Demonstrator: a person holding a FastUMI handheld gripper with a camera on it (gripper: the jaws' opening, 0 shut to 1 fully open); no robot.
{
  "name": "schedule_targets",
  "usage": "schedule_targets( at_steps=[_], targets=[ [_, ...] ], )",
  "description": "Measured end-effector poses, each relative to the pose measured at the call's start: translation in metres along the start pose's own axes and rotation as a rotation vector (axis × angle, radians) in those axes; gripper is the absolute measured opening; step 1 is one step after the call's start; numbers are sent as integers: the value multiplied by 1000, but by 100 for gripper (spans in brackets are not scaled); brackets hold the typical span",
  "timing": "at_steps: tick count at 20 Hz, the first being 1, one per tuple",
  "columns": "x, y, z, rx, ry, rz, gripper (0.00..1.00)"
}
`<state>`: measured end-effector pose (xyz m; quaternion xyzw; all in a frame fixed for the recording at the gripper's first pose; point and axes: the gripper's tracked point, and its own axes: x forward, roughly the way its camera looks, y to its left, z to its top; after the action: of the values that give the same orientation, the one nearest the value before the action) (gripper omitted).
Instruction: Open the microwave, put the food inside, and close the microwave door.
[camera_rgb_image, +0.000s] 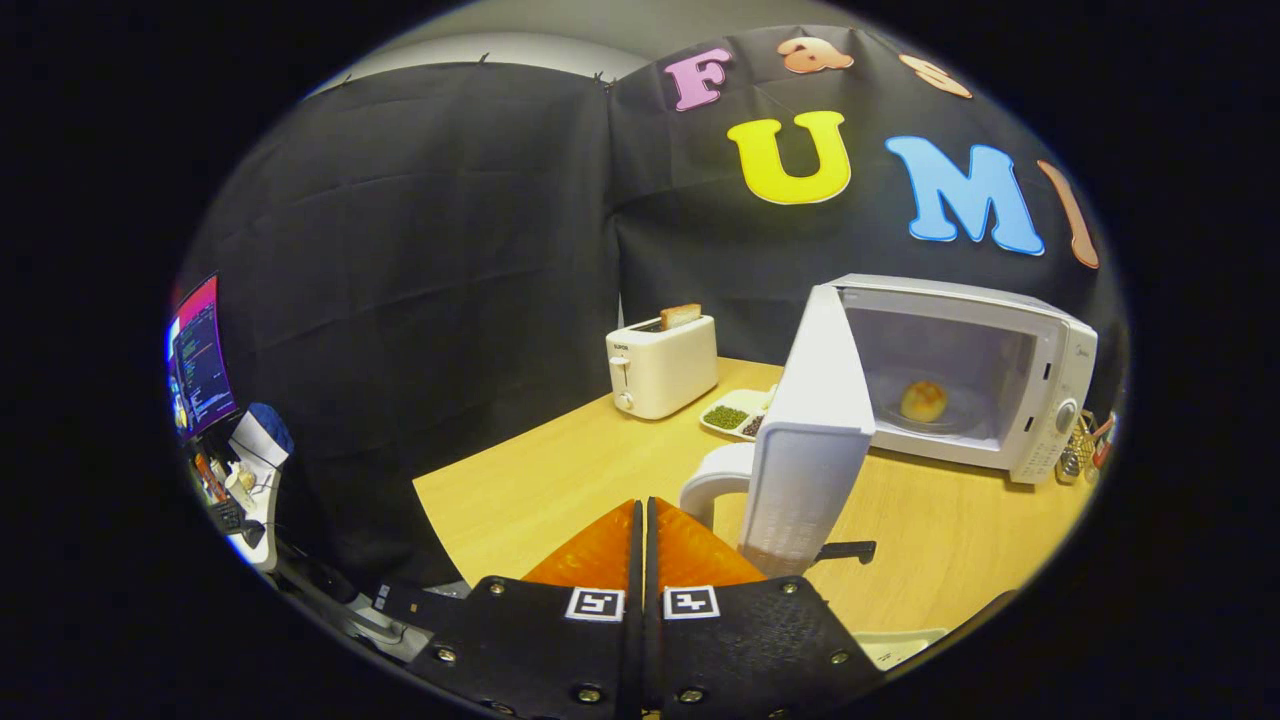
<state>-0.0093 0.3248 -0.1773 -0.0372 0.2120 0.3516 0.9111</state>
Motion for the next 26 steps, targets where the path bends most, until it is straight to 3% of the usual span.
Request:
schedule_targets(
  at_steps=[9,26],
  targets=[
    [-18,-51,-4,18,5,-82,0],
    [-9,-228,14,162,-37,-384,1]
  ],
)
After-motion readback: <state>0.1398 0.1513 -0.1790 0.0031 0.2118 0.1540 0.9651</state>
